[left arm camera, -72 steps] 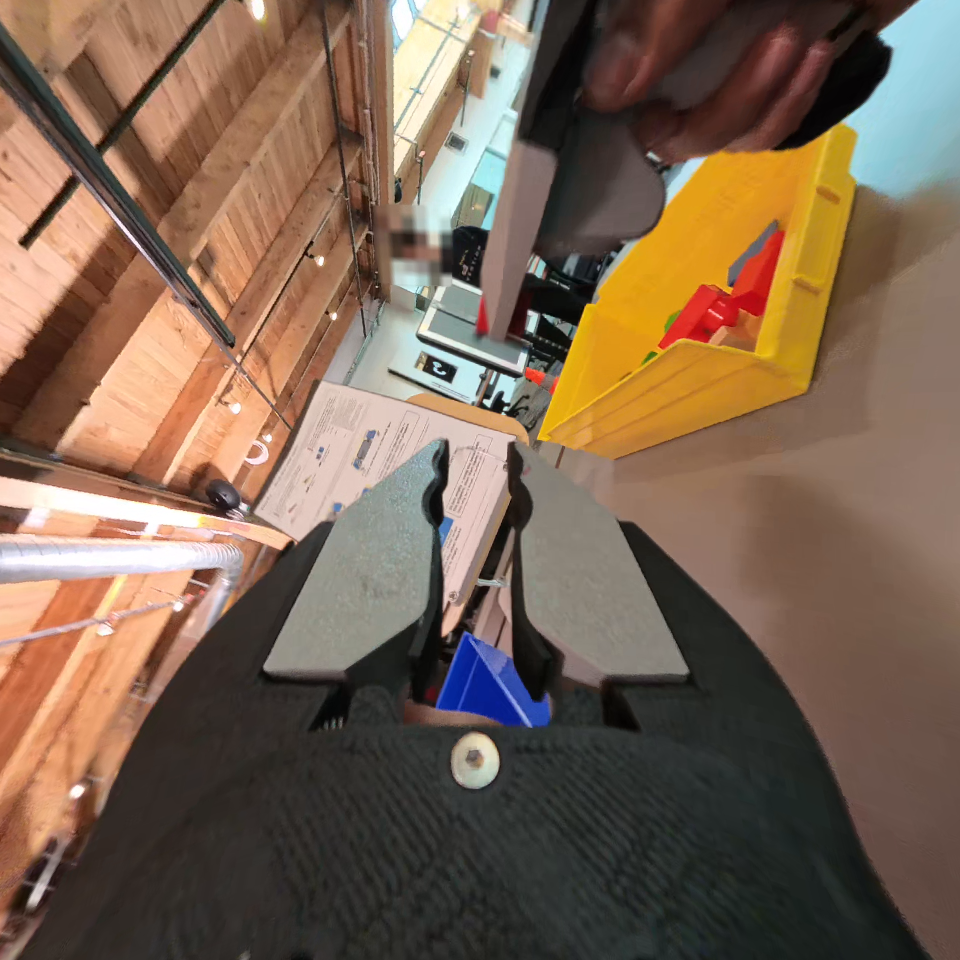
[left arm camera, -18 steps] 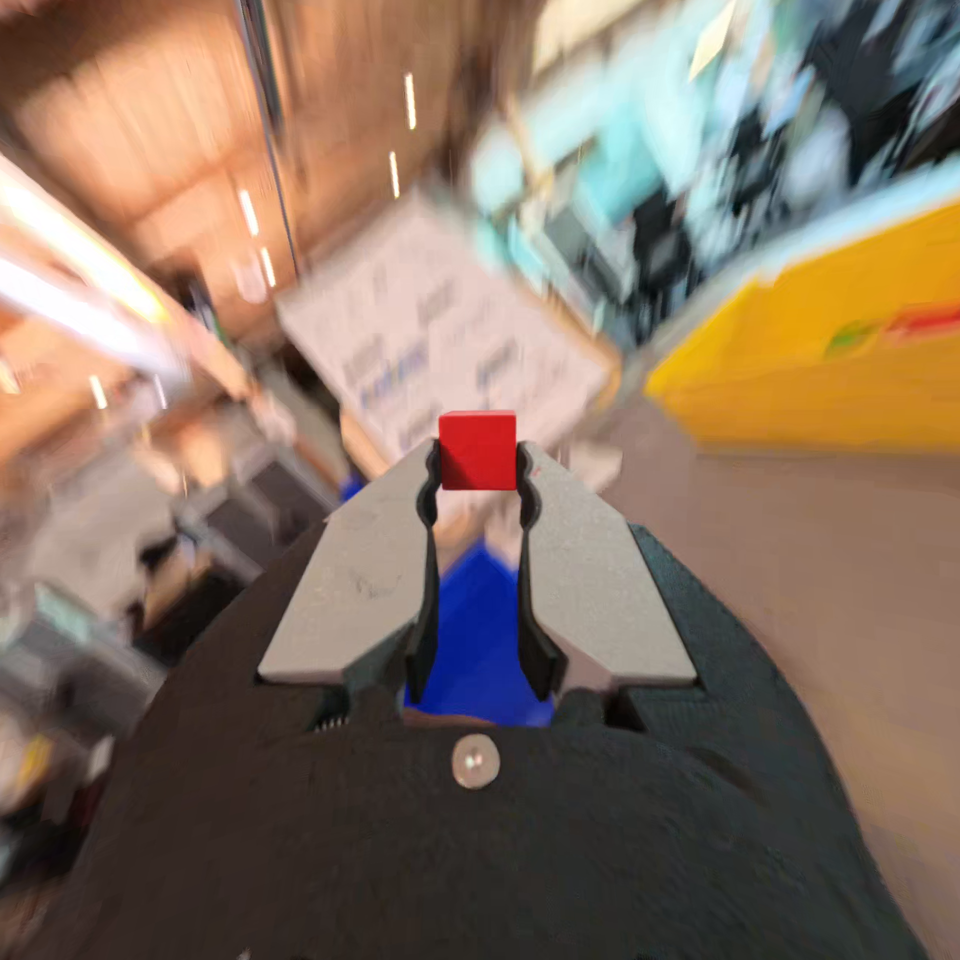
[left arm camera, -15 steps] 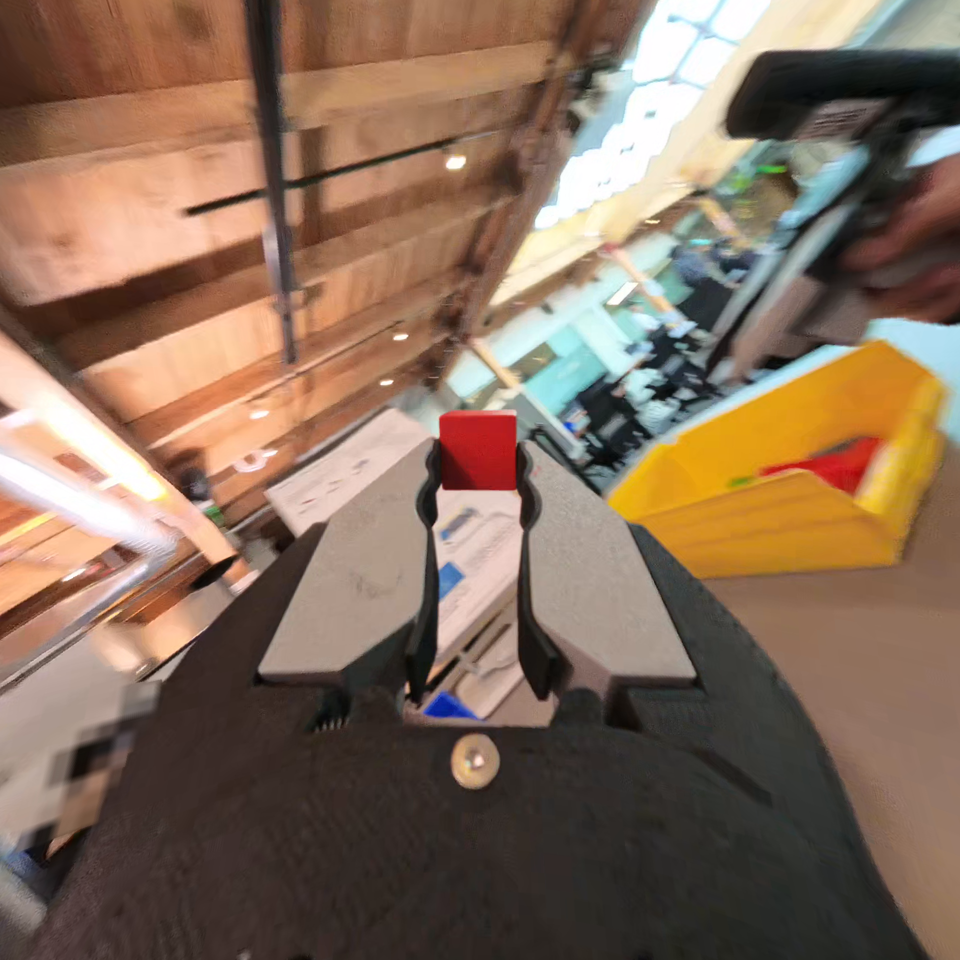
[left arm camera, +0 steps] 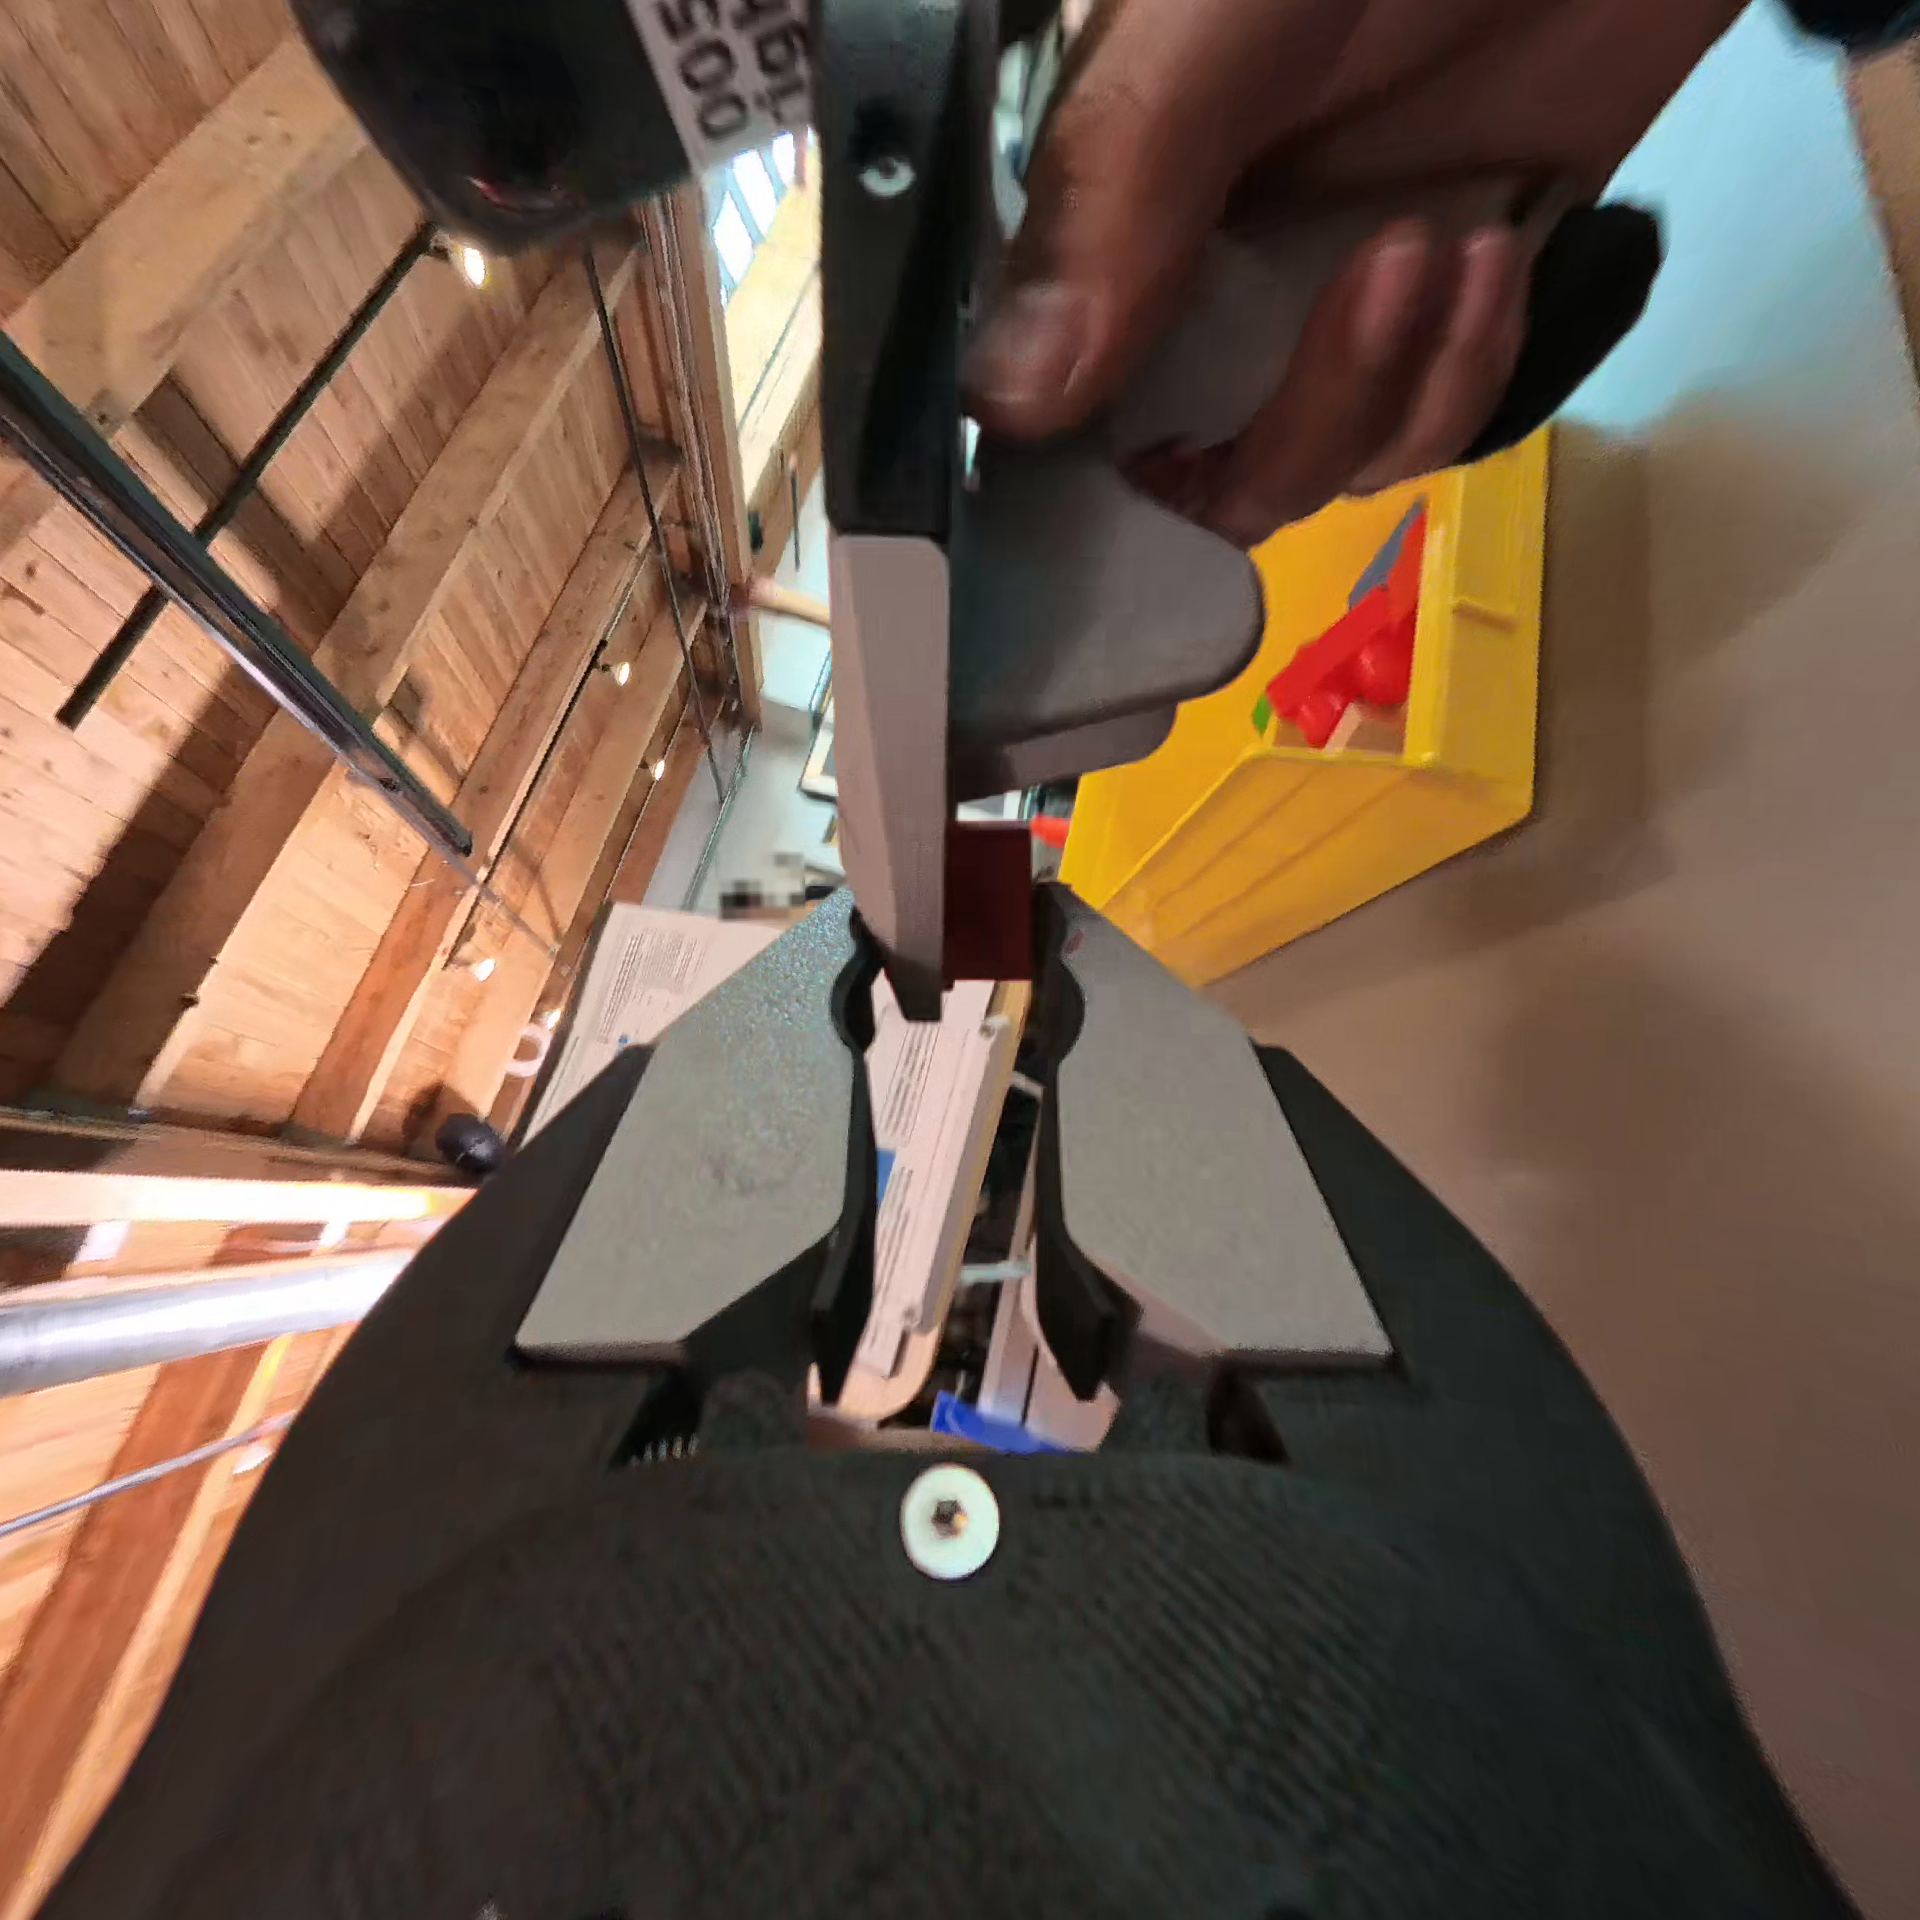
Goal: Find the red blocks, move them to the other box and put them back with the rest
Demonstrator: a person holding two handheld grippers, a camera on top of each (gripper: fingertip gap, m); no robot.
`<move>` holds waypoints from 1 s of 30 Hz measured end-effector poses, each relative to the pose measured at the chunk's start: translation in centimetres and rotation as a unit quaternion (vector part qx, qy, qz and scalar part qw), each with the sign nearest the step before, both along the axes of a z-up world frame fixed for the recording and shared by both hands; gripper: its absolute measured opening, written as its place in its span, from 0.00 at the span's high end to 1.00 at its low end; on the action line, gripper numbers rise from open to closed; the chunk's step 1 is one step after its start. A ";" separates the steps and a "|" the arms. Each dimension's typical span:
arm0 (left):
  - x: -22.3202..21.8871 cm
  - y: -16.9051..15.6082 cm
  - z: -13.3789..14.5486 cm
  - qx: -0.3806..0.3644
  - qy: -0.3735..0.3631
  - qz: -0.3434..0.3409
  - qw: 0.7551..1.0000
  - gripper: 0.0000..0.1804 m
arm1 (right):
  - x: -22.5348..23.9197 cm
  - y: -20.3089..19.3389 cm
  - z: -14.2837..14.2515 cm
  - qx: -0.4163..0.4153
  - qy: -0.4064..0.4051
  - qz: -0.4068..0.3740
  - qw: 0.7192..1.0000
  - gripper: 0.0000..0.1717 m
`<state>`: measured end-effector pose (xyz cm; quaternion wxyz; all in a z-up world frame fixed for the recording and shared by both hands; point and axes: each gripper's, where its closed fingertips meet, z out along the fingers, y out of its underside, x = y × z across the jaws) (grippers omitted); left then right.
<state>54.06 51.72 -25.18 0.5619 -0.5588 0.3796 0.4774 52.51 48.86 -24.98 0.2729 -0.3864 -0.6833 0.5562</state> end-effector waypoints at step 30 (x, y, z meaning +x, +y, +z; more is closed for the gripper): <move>-21.5 -8.3 -2.2 0.027 -0.469 0.267 0.842 0.80 | -0.1 28.1 -4.6 0.079 -0.083 -0.389 0.914 0.69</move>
